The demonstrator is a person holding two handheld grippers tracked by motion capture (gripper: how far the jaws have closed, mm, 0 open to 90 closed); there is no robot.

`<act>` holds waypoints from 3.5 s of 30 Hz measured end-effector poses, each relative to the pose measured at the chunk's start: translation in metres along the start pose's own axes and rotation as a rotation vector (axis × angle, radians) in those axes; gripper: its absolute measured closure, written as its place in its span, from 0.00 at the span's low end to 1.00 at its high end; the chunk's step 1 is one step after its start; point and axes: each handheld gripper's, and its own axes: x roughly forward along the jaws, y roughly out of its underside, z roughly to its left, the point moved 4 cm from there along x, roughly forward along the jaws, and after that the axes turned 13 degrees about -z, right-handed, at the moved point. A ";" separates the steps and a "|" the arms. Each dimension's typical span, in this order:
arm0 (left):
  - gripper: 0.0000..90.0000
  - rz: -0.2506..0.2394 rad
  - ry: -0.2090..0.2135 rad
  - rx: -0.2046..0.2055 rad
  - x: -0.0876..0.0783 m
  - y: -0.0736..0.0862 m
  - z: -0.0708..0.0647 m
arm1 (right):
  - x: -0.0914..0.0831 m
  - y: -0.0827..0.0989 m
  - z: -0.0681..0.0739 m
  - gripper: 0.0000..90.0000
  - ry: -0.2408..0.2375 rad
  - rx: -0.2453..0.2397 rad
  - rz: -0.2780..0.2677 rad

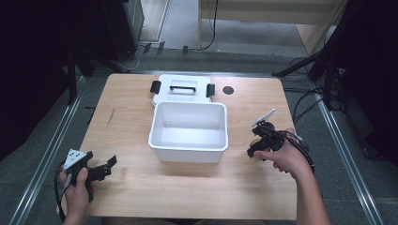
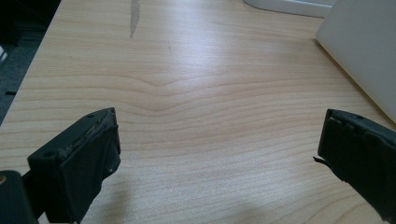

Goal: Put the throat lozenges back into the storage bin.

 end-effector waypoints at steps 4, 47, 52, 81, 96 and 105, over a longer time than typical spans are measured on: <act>0.00 -0.001 0.000 -0.001 0.000 0.000 0.000 | -0.006 -0.007 0.000 0.23 -0.019 -0.007 -0.010; 0.00 -0.010 -0.005 0.016 -0.001 0.000 0.000 | -0.066 -0.087 0.045 0.23 -0.044 -0.141 -0.060; 0.00 -0.014 -0.009 0.019 -0.001 -0.001 -0.001 | -0.066 -0.090 0.052 0.23 -0.046 -0.146 -0.060; 0.00 -0.017 -0.011 0.011 -0.001 -0.001 0.000 | -0.052 -0.127 0.110 0.23 -0.083 -0.271 -0.056; 0.00 -0.023 -0.010 0.004 -0.001 -0.001 0.000 | -0.032 -0.125 0.139 0.23 -0.135 -0.517 -0.076; 0.00 -0.020 -0.011 0.005 -0.001 -0.001 0.000 | -0.018 -0.114 0.134 0.23 -0.149 -0.631 -0.117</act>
